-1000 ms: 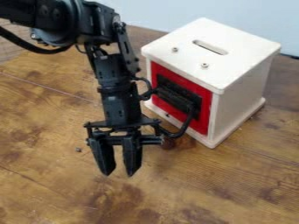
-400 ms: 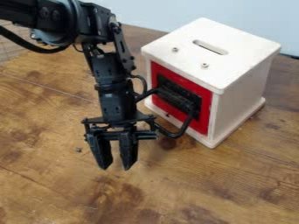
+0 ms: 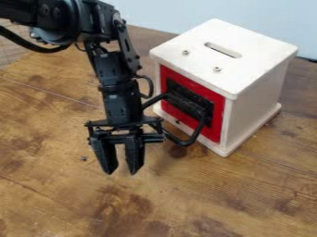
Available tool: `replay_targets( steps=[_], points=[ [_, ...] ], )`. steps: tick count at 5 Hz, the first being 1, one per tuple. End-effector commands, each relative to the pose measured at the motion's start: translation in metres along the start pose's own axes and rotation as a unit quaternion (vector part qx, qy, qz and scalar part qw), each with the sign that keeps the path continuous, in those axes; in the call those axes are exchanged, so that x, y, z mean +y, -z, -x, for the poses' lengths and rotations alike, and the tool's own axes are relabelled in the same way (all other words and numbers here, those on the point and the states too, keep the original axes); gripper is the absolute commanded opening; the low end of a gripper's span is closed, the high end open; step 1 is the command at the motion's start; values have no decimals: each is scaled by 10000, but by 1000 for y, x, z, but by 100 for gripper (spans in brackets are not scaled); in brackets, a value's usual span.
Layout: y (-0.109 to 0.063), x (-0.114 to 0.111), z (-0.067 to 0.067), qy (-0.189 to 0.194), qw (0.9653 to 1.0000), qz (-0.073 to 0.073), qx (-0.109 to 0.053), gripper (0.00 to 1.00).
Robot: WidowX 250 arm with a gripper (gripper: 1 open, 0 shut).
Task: Close the drawer
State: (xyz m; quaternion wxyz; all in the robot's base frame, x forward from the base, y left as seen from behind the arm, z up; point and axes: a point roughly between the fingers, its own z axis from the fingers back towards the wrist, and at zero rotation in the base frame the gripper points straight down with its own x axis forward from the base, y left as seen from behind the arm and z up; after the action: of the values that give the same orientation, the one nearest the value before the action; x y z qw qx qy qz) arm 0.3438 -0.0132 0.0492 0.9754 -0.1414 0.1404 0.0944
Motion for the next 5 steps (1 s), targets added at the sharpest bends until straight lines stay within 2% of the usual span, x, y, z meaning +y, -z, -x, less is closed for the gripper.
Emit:
replay_targets(
  steps=[1,5],
  points=[
    [-27,5,-6,-28,9991,46,-410,100],
    [-34,8,-10,-45,9988,56,-486,100]
  ],
)
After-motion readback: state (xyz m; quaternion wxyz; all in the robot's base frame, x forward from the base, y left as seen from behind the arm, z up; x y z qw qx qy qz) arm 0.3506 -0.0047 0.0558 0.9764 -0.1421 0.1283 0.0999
